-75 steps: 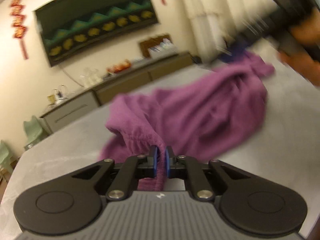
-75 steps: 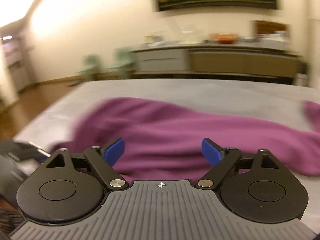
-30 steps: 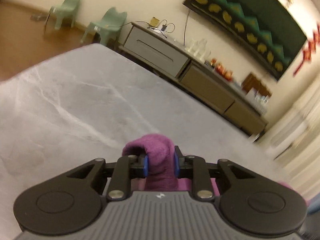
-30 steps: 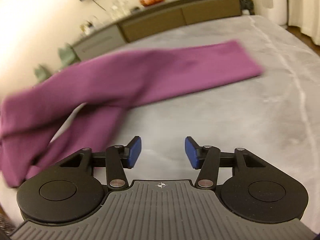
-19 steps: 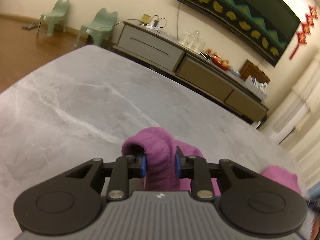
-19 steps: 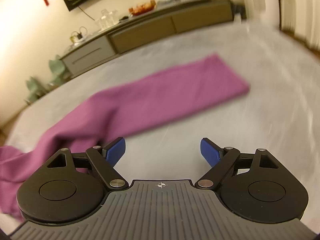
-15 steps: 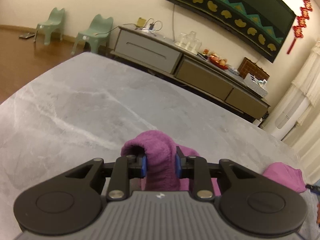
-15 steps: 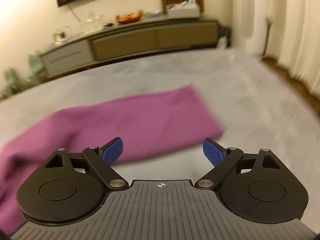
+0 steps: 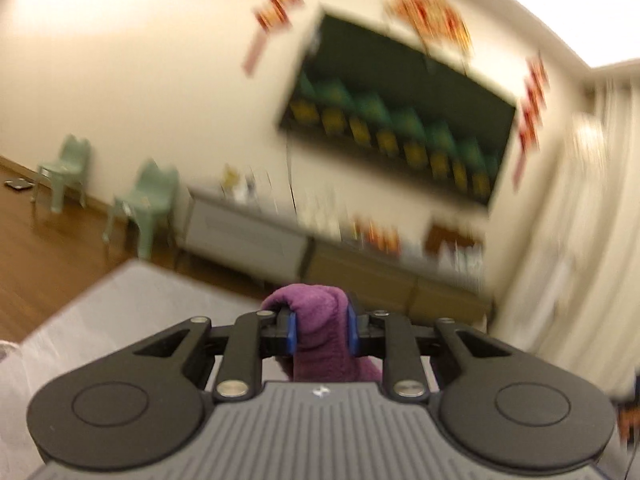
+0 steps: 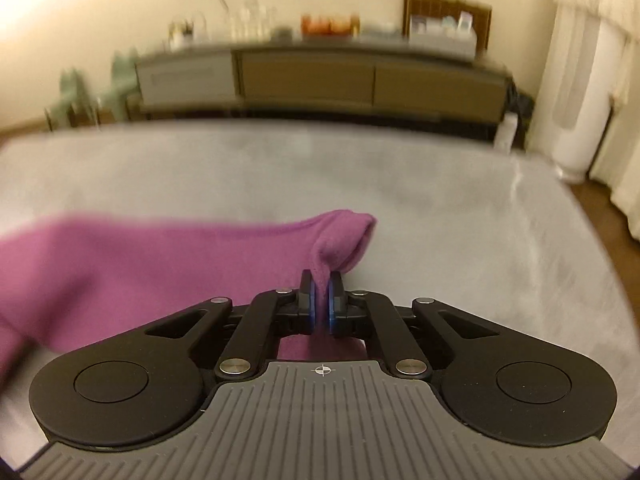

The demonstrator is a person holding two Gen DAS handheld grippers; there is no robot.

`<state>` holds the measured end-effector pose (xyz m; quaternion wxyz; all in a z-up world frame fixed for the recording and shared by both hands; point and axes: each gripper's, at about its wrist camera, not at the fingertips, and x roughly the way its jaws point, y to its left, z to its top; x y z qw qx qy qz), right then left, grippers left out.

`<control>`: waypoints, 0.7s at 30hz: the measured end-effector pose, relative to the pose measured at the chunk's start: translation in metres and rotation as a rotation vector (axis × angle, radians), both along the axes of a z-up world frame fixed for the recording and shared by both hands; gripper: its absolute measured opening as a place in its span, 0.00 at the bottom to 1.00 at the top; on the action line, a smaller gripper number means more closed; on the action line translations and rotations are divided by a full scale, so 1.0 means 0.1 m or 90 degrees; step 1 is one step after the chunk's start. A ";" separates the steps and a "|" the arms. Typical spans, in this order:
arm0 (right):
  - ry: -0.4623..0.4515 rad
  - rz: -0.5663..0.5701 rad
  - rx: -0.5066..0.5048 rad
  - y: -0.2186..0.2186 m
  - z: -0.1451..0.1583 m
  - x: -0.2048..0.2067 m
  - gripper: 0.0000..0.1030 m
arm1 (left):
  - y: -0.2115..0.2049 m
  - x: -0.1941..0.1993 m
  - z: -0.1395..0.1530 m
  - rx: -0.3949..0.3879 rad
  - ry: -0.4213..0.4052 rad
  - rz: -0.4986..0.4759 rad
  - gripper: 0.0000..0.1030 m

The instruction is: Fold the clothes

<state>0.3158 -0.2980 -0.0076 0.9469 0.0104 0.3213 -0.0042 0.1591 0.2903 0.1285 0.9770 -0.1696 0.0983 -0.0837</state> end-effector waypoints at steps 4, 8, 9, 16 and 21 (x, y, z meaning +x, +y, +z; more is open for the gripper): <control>-0.083 -0.052 0.008 -0.18 0.49 0.19 0.03 | 0.28 0.52 -0.01 -0.048 0.029 0.102 0.22; -0.052 -0.132 -0.035 -0.10 0.46 0.83 0.03 | 0.44 1.34 -0.50 -0.051 0.206 0.241 0.22; -0.030 -0.161 -0.057 -0.06 0.36 0.98 0.04 | 0.48 1.47 -0.69 -0.051 0.255 0.272 0.23; 0.040 -0.181 -0.037 0.42 -0.03 0.83 0.66 | 0.69 1.41 -1.03 -0.067 0.353 0.246 0.28; 0.043 -0.002 0.134 1.16 0.00 -0.21 0.84 | 0.73 1.05 -0.81 -0.077 0.348 0.211 0.51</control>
